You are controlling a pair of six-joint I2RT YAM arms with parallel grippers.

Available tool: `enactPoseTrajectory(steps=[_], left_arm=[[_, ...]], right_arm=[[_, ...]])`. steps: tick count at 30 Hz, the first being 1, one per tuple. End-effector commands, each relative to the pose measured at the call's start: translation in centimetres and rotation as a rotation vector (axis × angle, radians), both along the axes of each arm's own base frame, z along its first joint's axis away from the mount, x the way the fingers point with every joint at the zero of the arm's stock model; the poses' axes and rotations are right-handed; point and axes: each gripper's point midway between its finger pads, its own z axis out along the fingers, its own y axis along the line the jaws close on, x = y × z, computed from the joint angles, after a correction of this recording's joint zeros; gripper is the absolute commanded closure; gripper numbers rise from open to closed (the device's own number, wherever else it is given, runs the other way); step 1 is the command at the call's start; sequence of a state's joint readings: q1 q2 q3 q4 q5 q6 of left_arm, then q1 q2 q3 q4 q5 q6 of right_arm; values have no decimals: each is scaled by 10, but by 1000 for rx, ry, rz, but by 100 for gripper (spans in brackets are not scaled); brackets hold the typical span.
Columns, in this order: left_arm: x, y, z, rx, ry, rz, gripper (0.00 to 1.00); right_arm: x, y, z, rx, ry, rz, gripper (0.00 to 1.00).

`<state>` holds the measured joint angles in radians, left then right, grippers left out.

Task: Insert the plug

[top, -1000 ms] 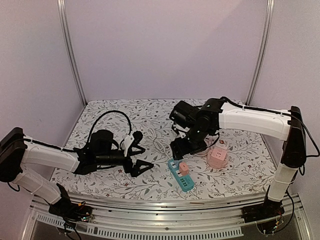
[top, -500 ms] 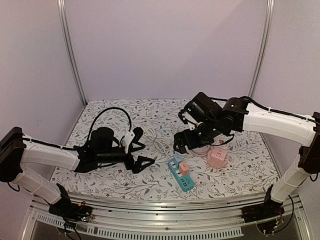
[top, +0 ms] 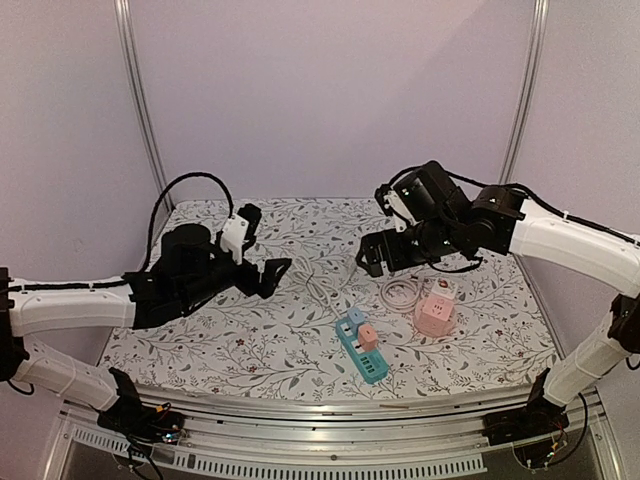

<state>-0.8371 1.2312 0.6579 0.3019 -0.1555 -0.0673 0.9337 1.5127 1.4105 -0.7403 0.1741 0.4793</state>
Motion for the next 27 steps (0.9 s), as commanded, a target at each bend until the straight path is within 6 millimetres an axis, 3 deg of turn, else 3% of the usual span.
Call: enactPoseTrajectory(steps=[1,5,10,15,19,22,24,27], left_arm=[[33,75,20,115,-125,367,1],[45,115,24,130,-194,474,1],[46,142,13,178,-258,501,1],[46,186,6,230,-273,617,1],[31,227,12,108,-364,761,1],[18,235,10,52,-414,734,1],[18,242,9,45,-402,753,1],[19,256,6,34,-397,809,1]], right_arm=[[8,-12,27,49,-159,-11,1],[6,-19,32,98,-241,-9,1],[7,-34,36,116,-308,-51,1],[19,-74,28,18,-351,-252,1],[27,-90,18,-53,-382,-343,1],[32,-87,10,-101,-386,-332,1],[34,-77,7,-172,-414,-230,1],[43,-81,3,-232,-464,-229,1]])
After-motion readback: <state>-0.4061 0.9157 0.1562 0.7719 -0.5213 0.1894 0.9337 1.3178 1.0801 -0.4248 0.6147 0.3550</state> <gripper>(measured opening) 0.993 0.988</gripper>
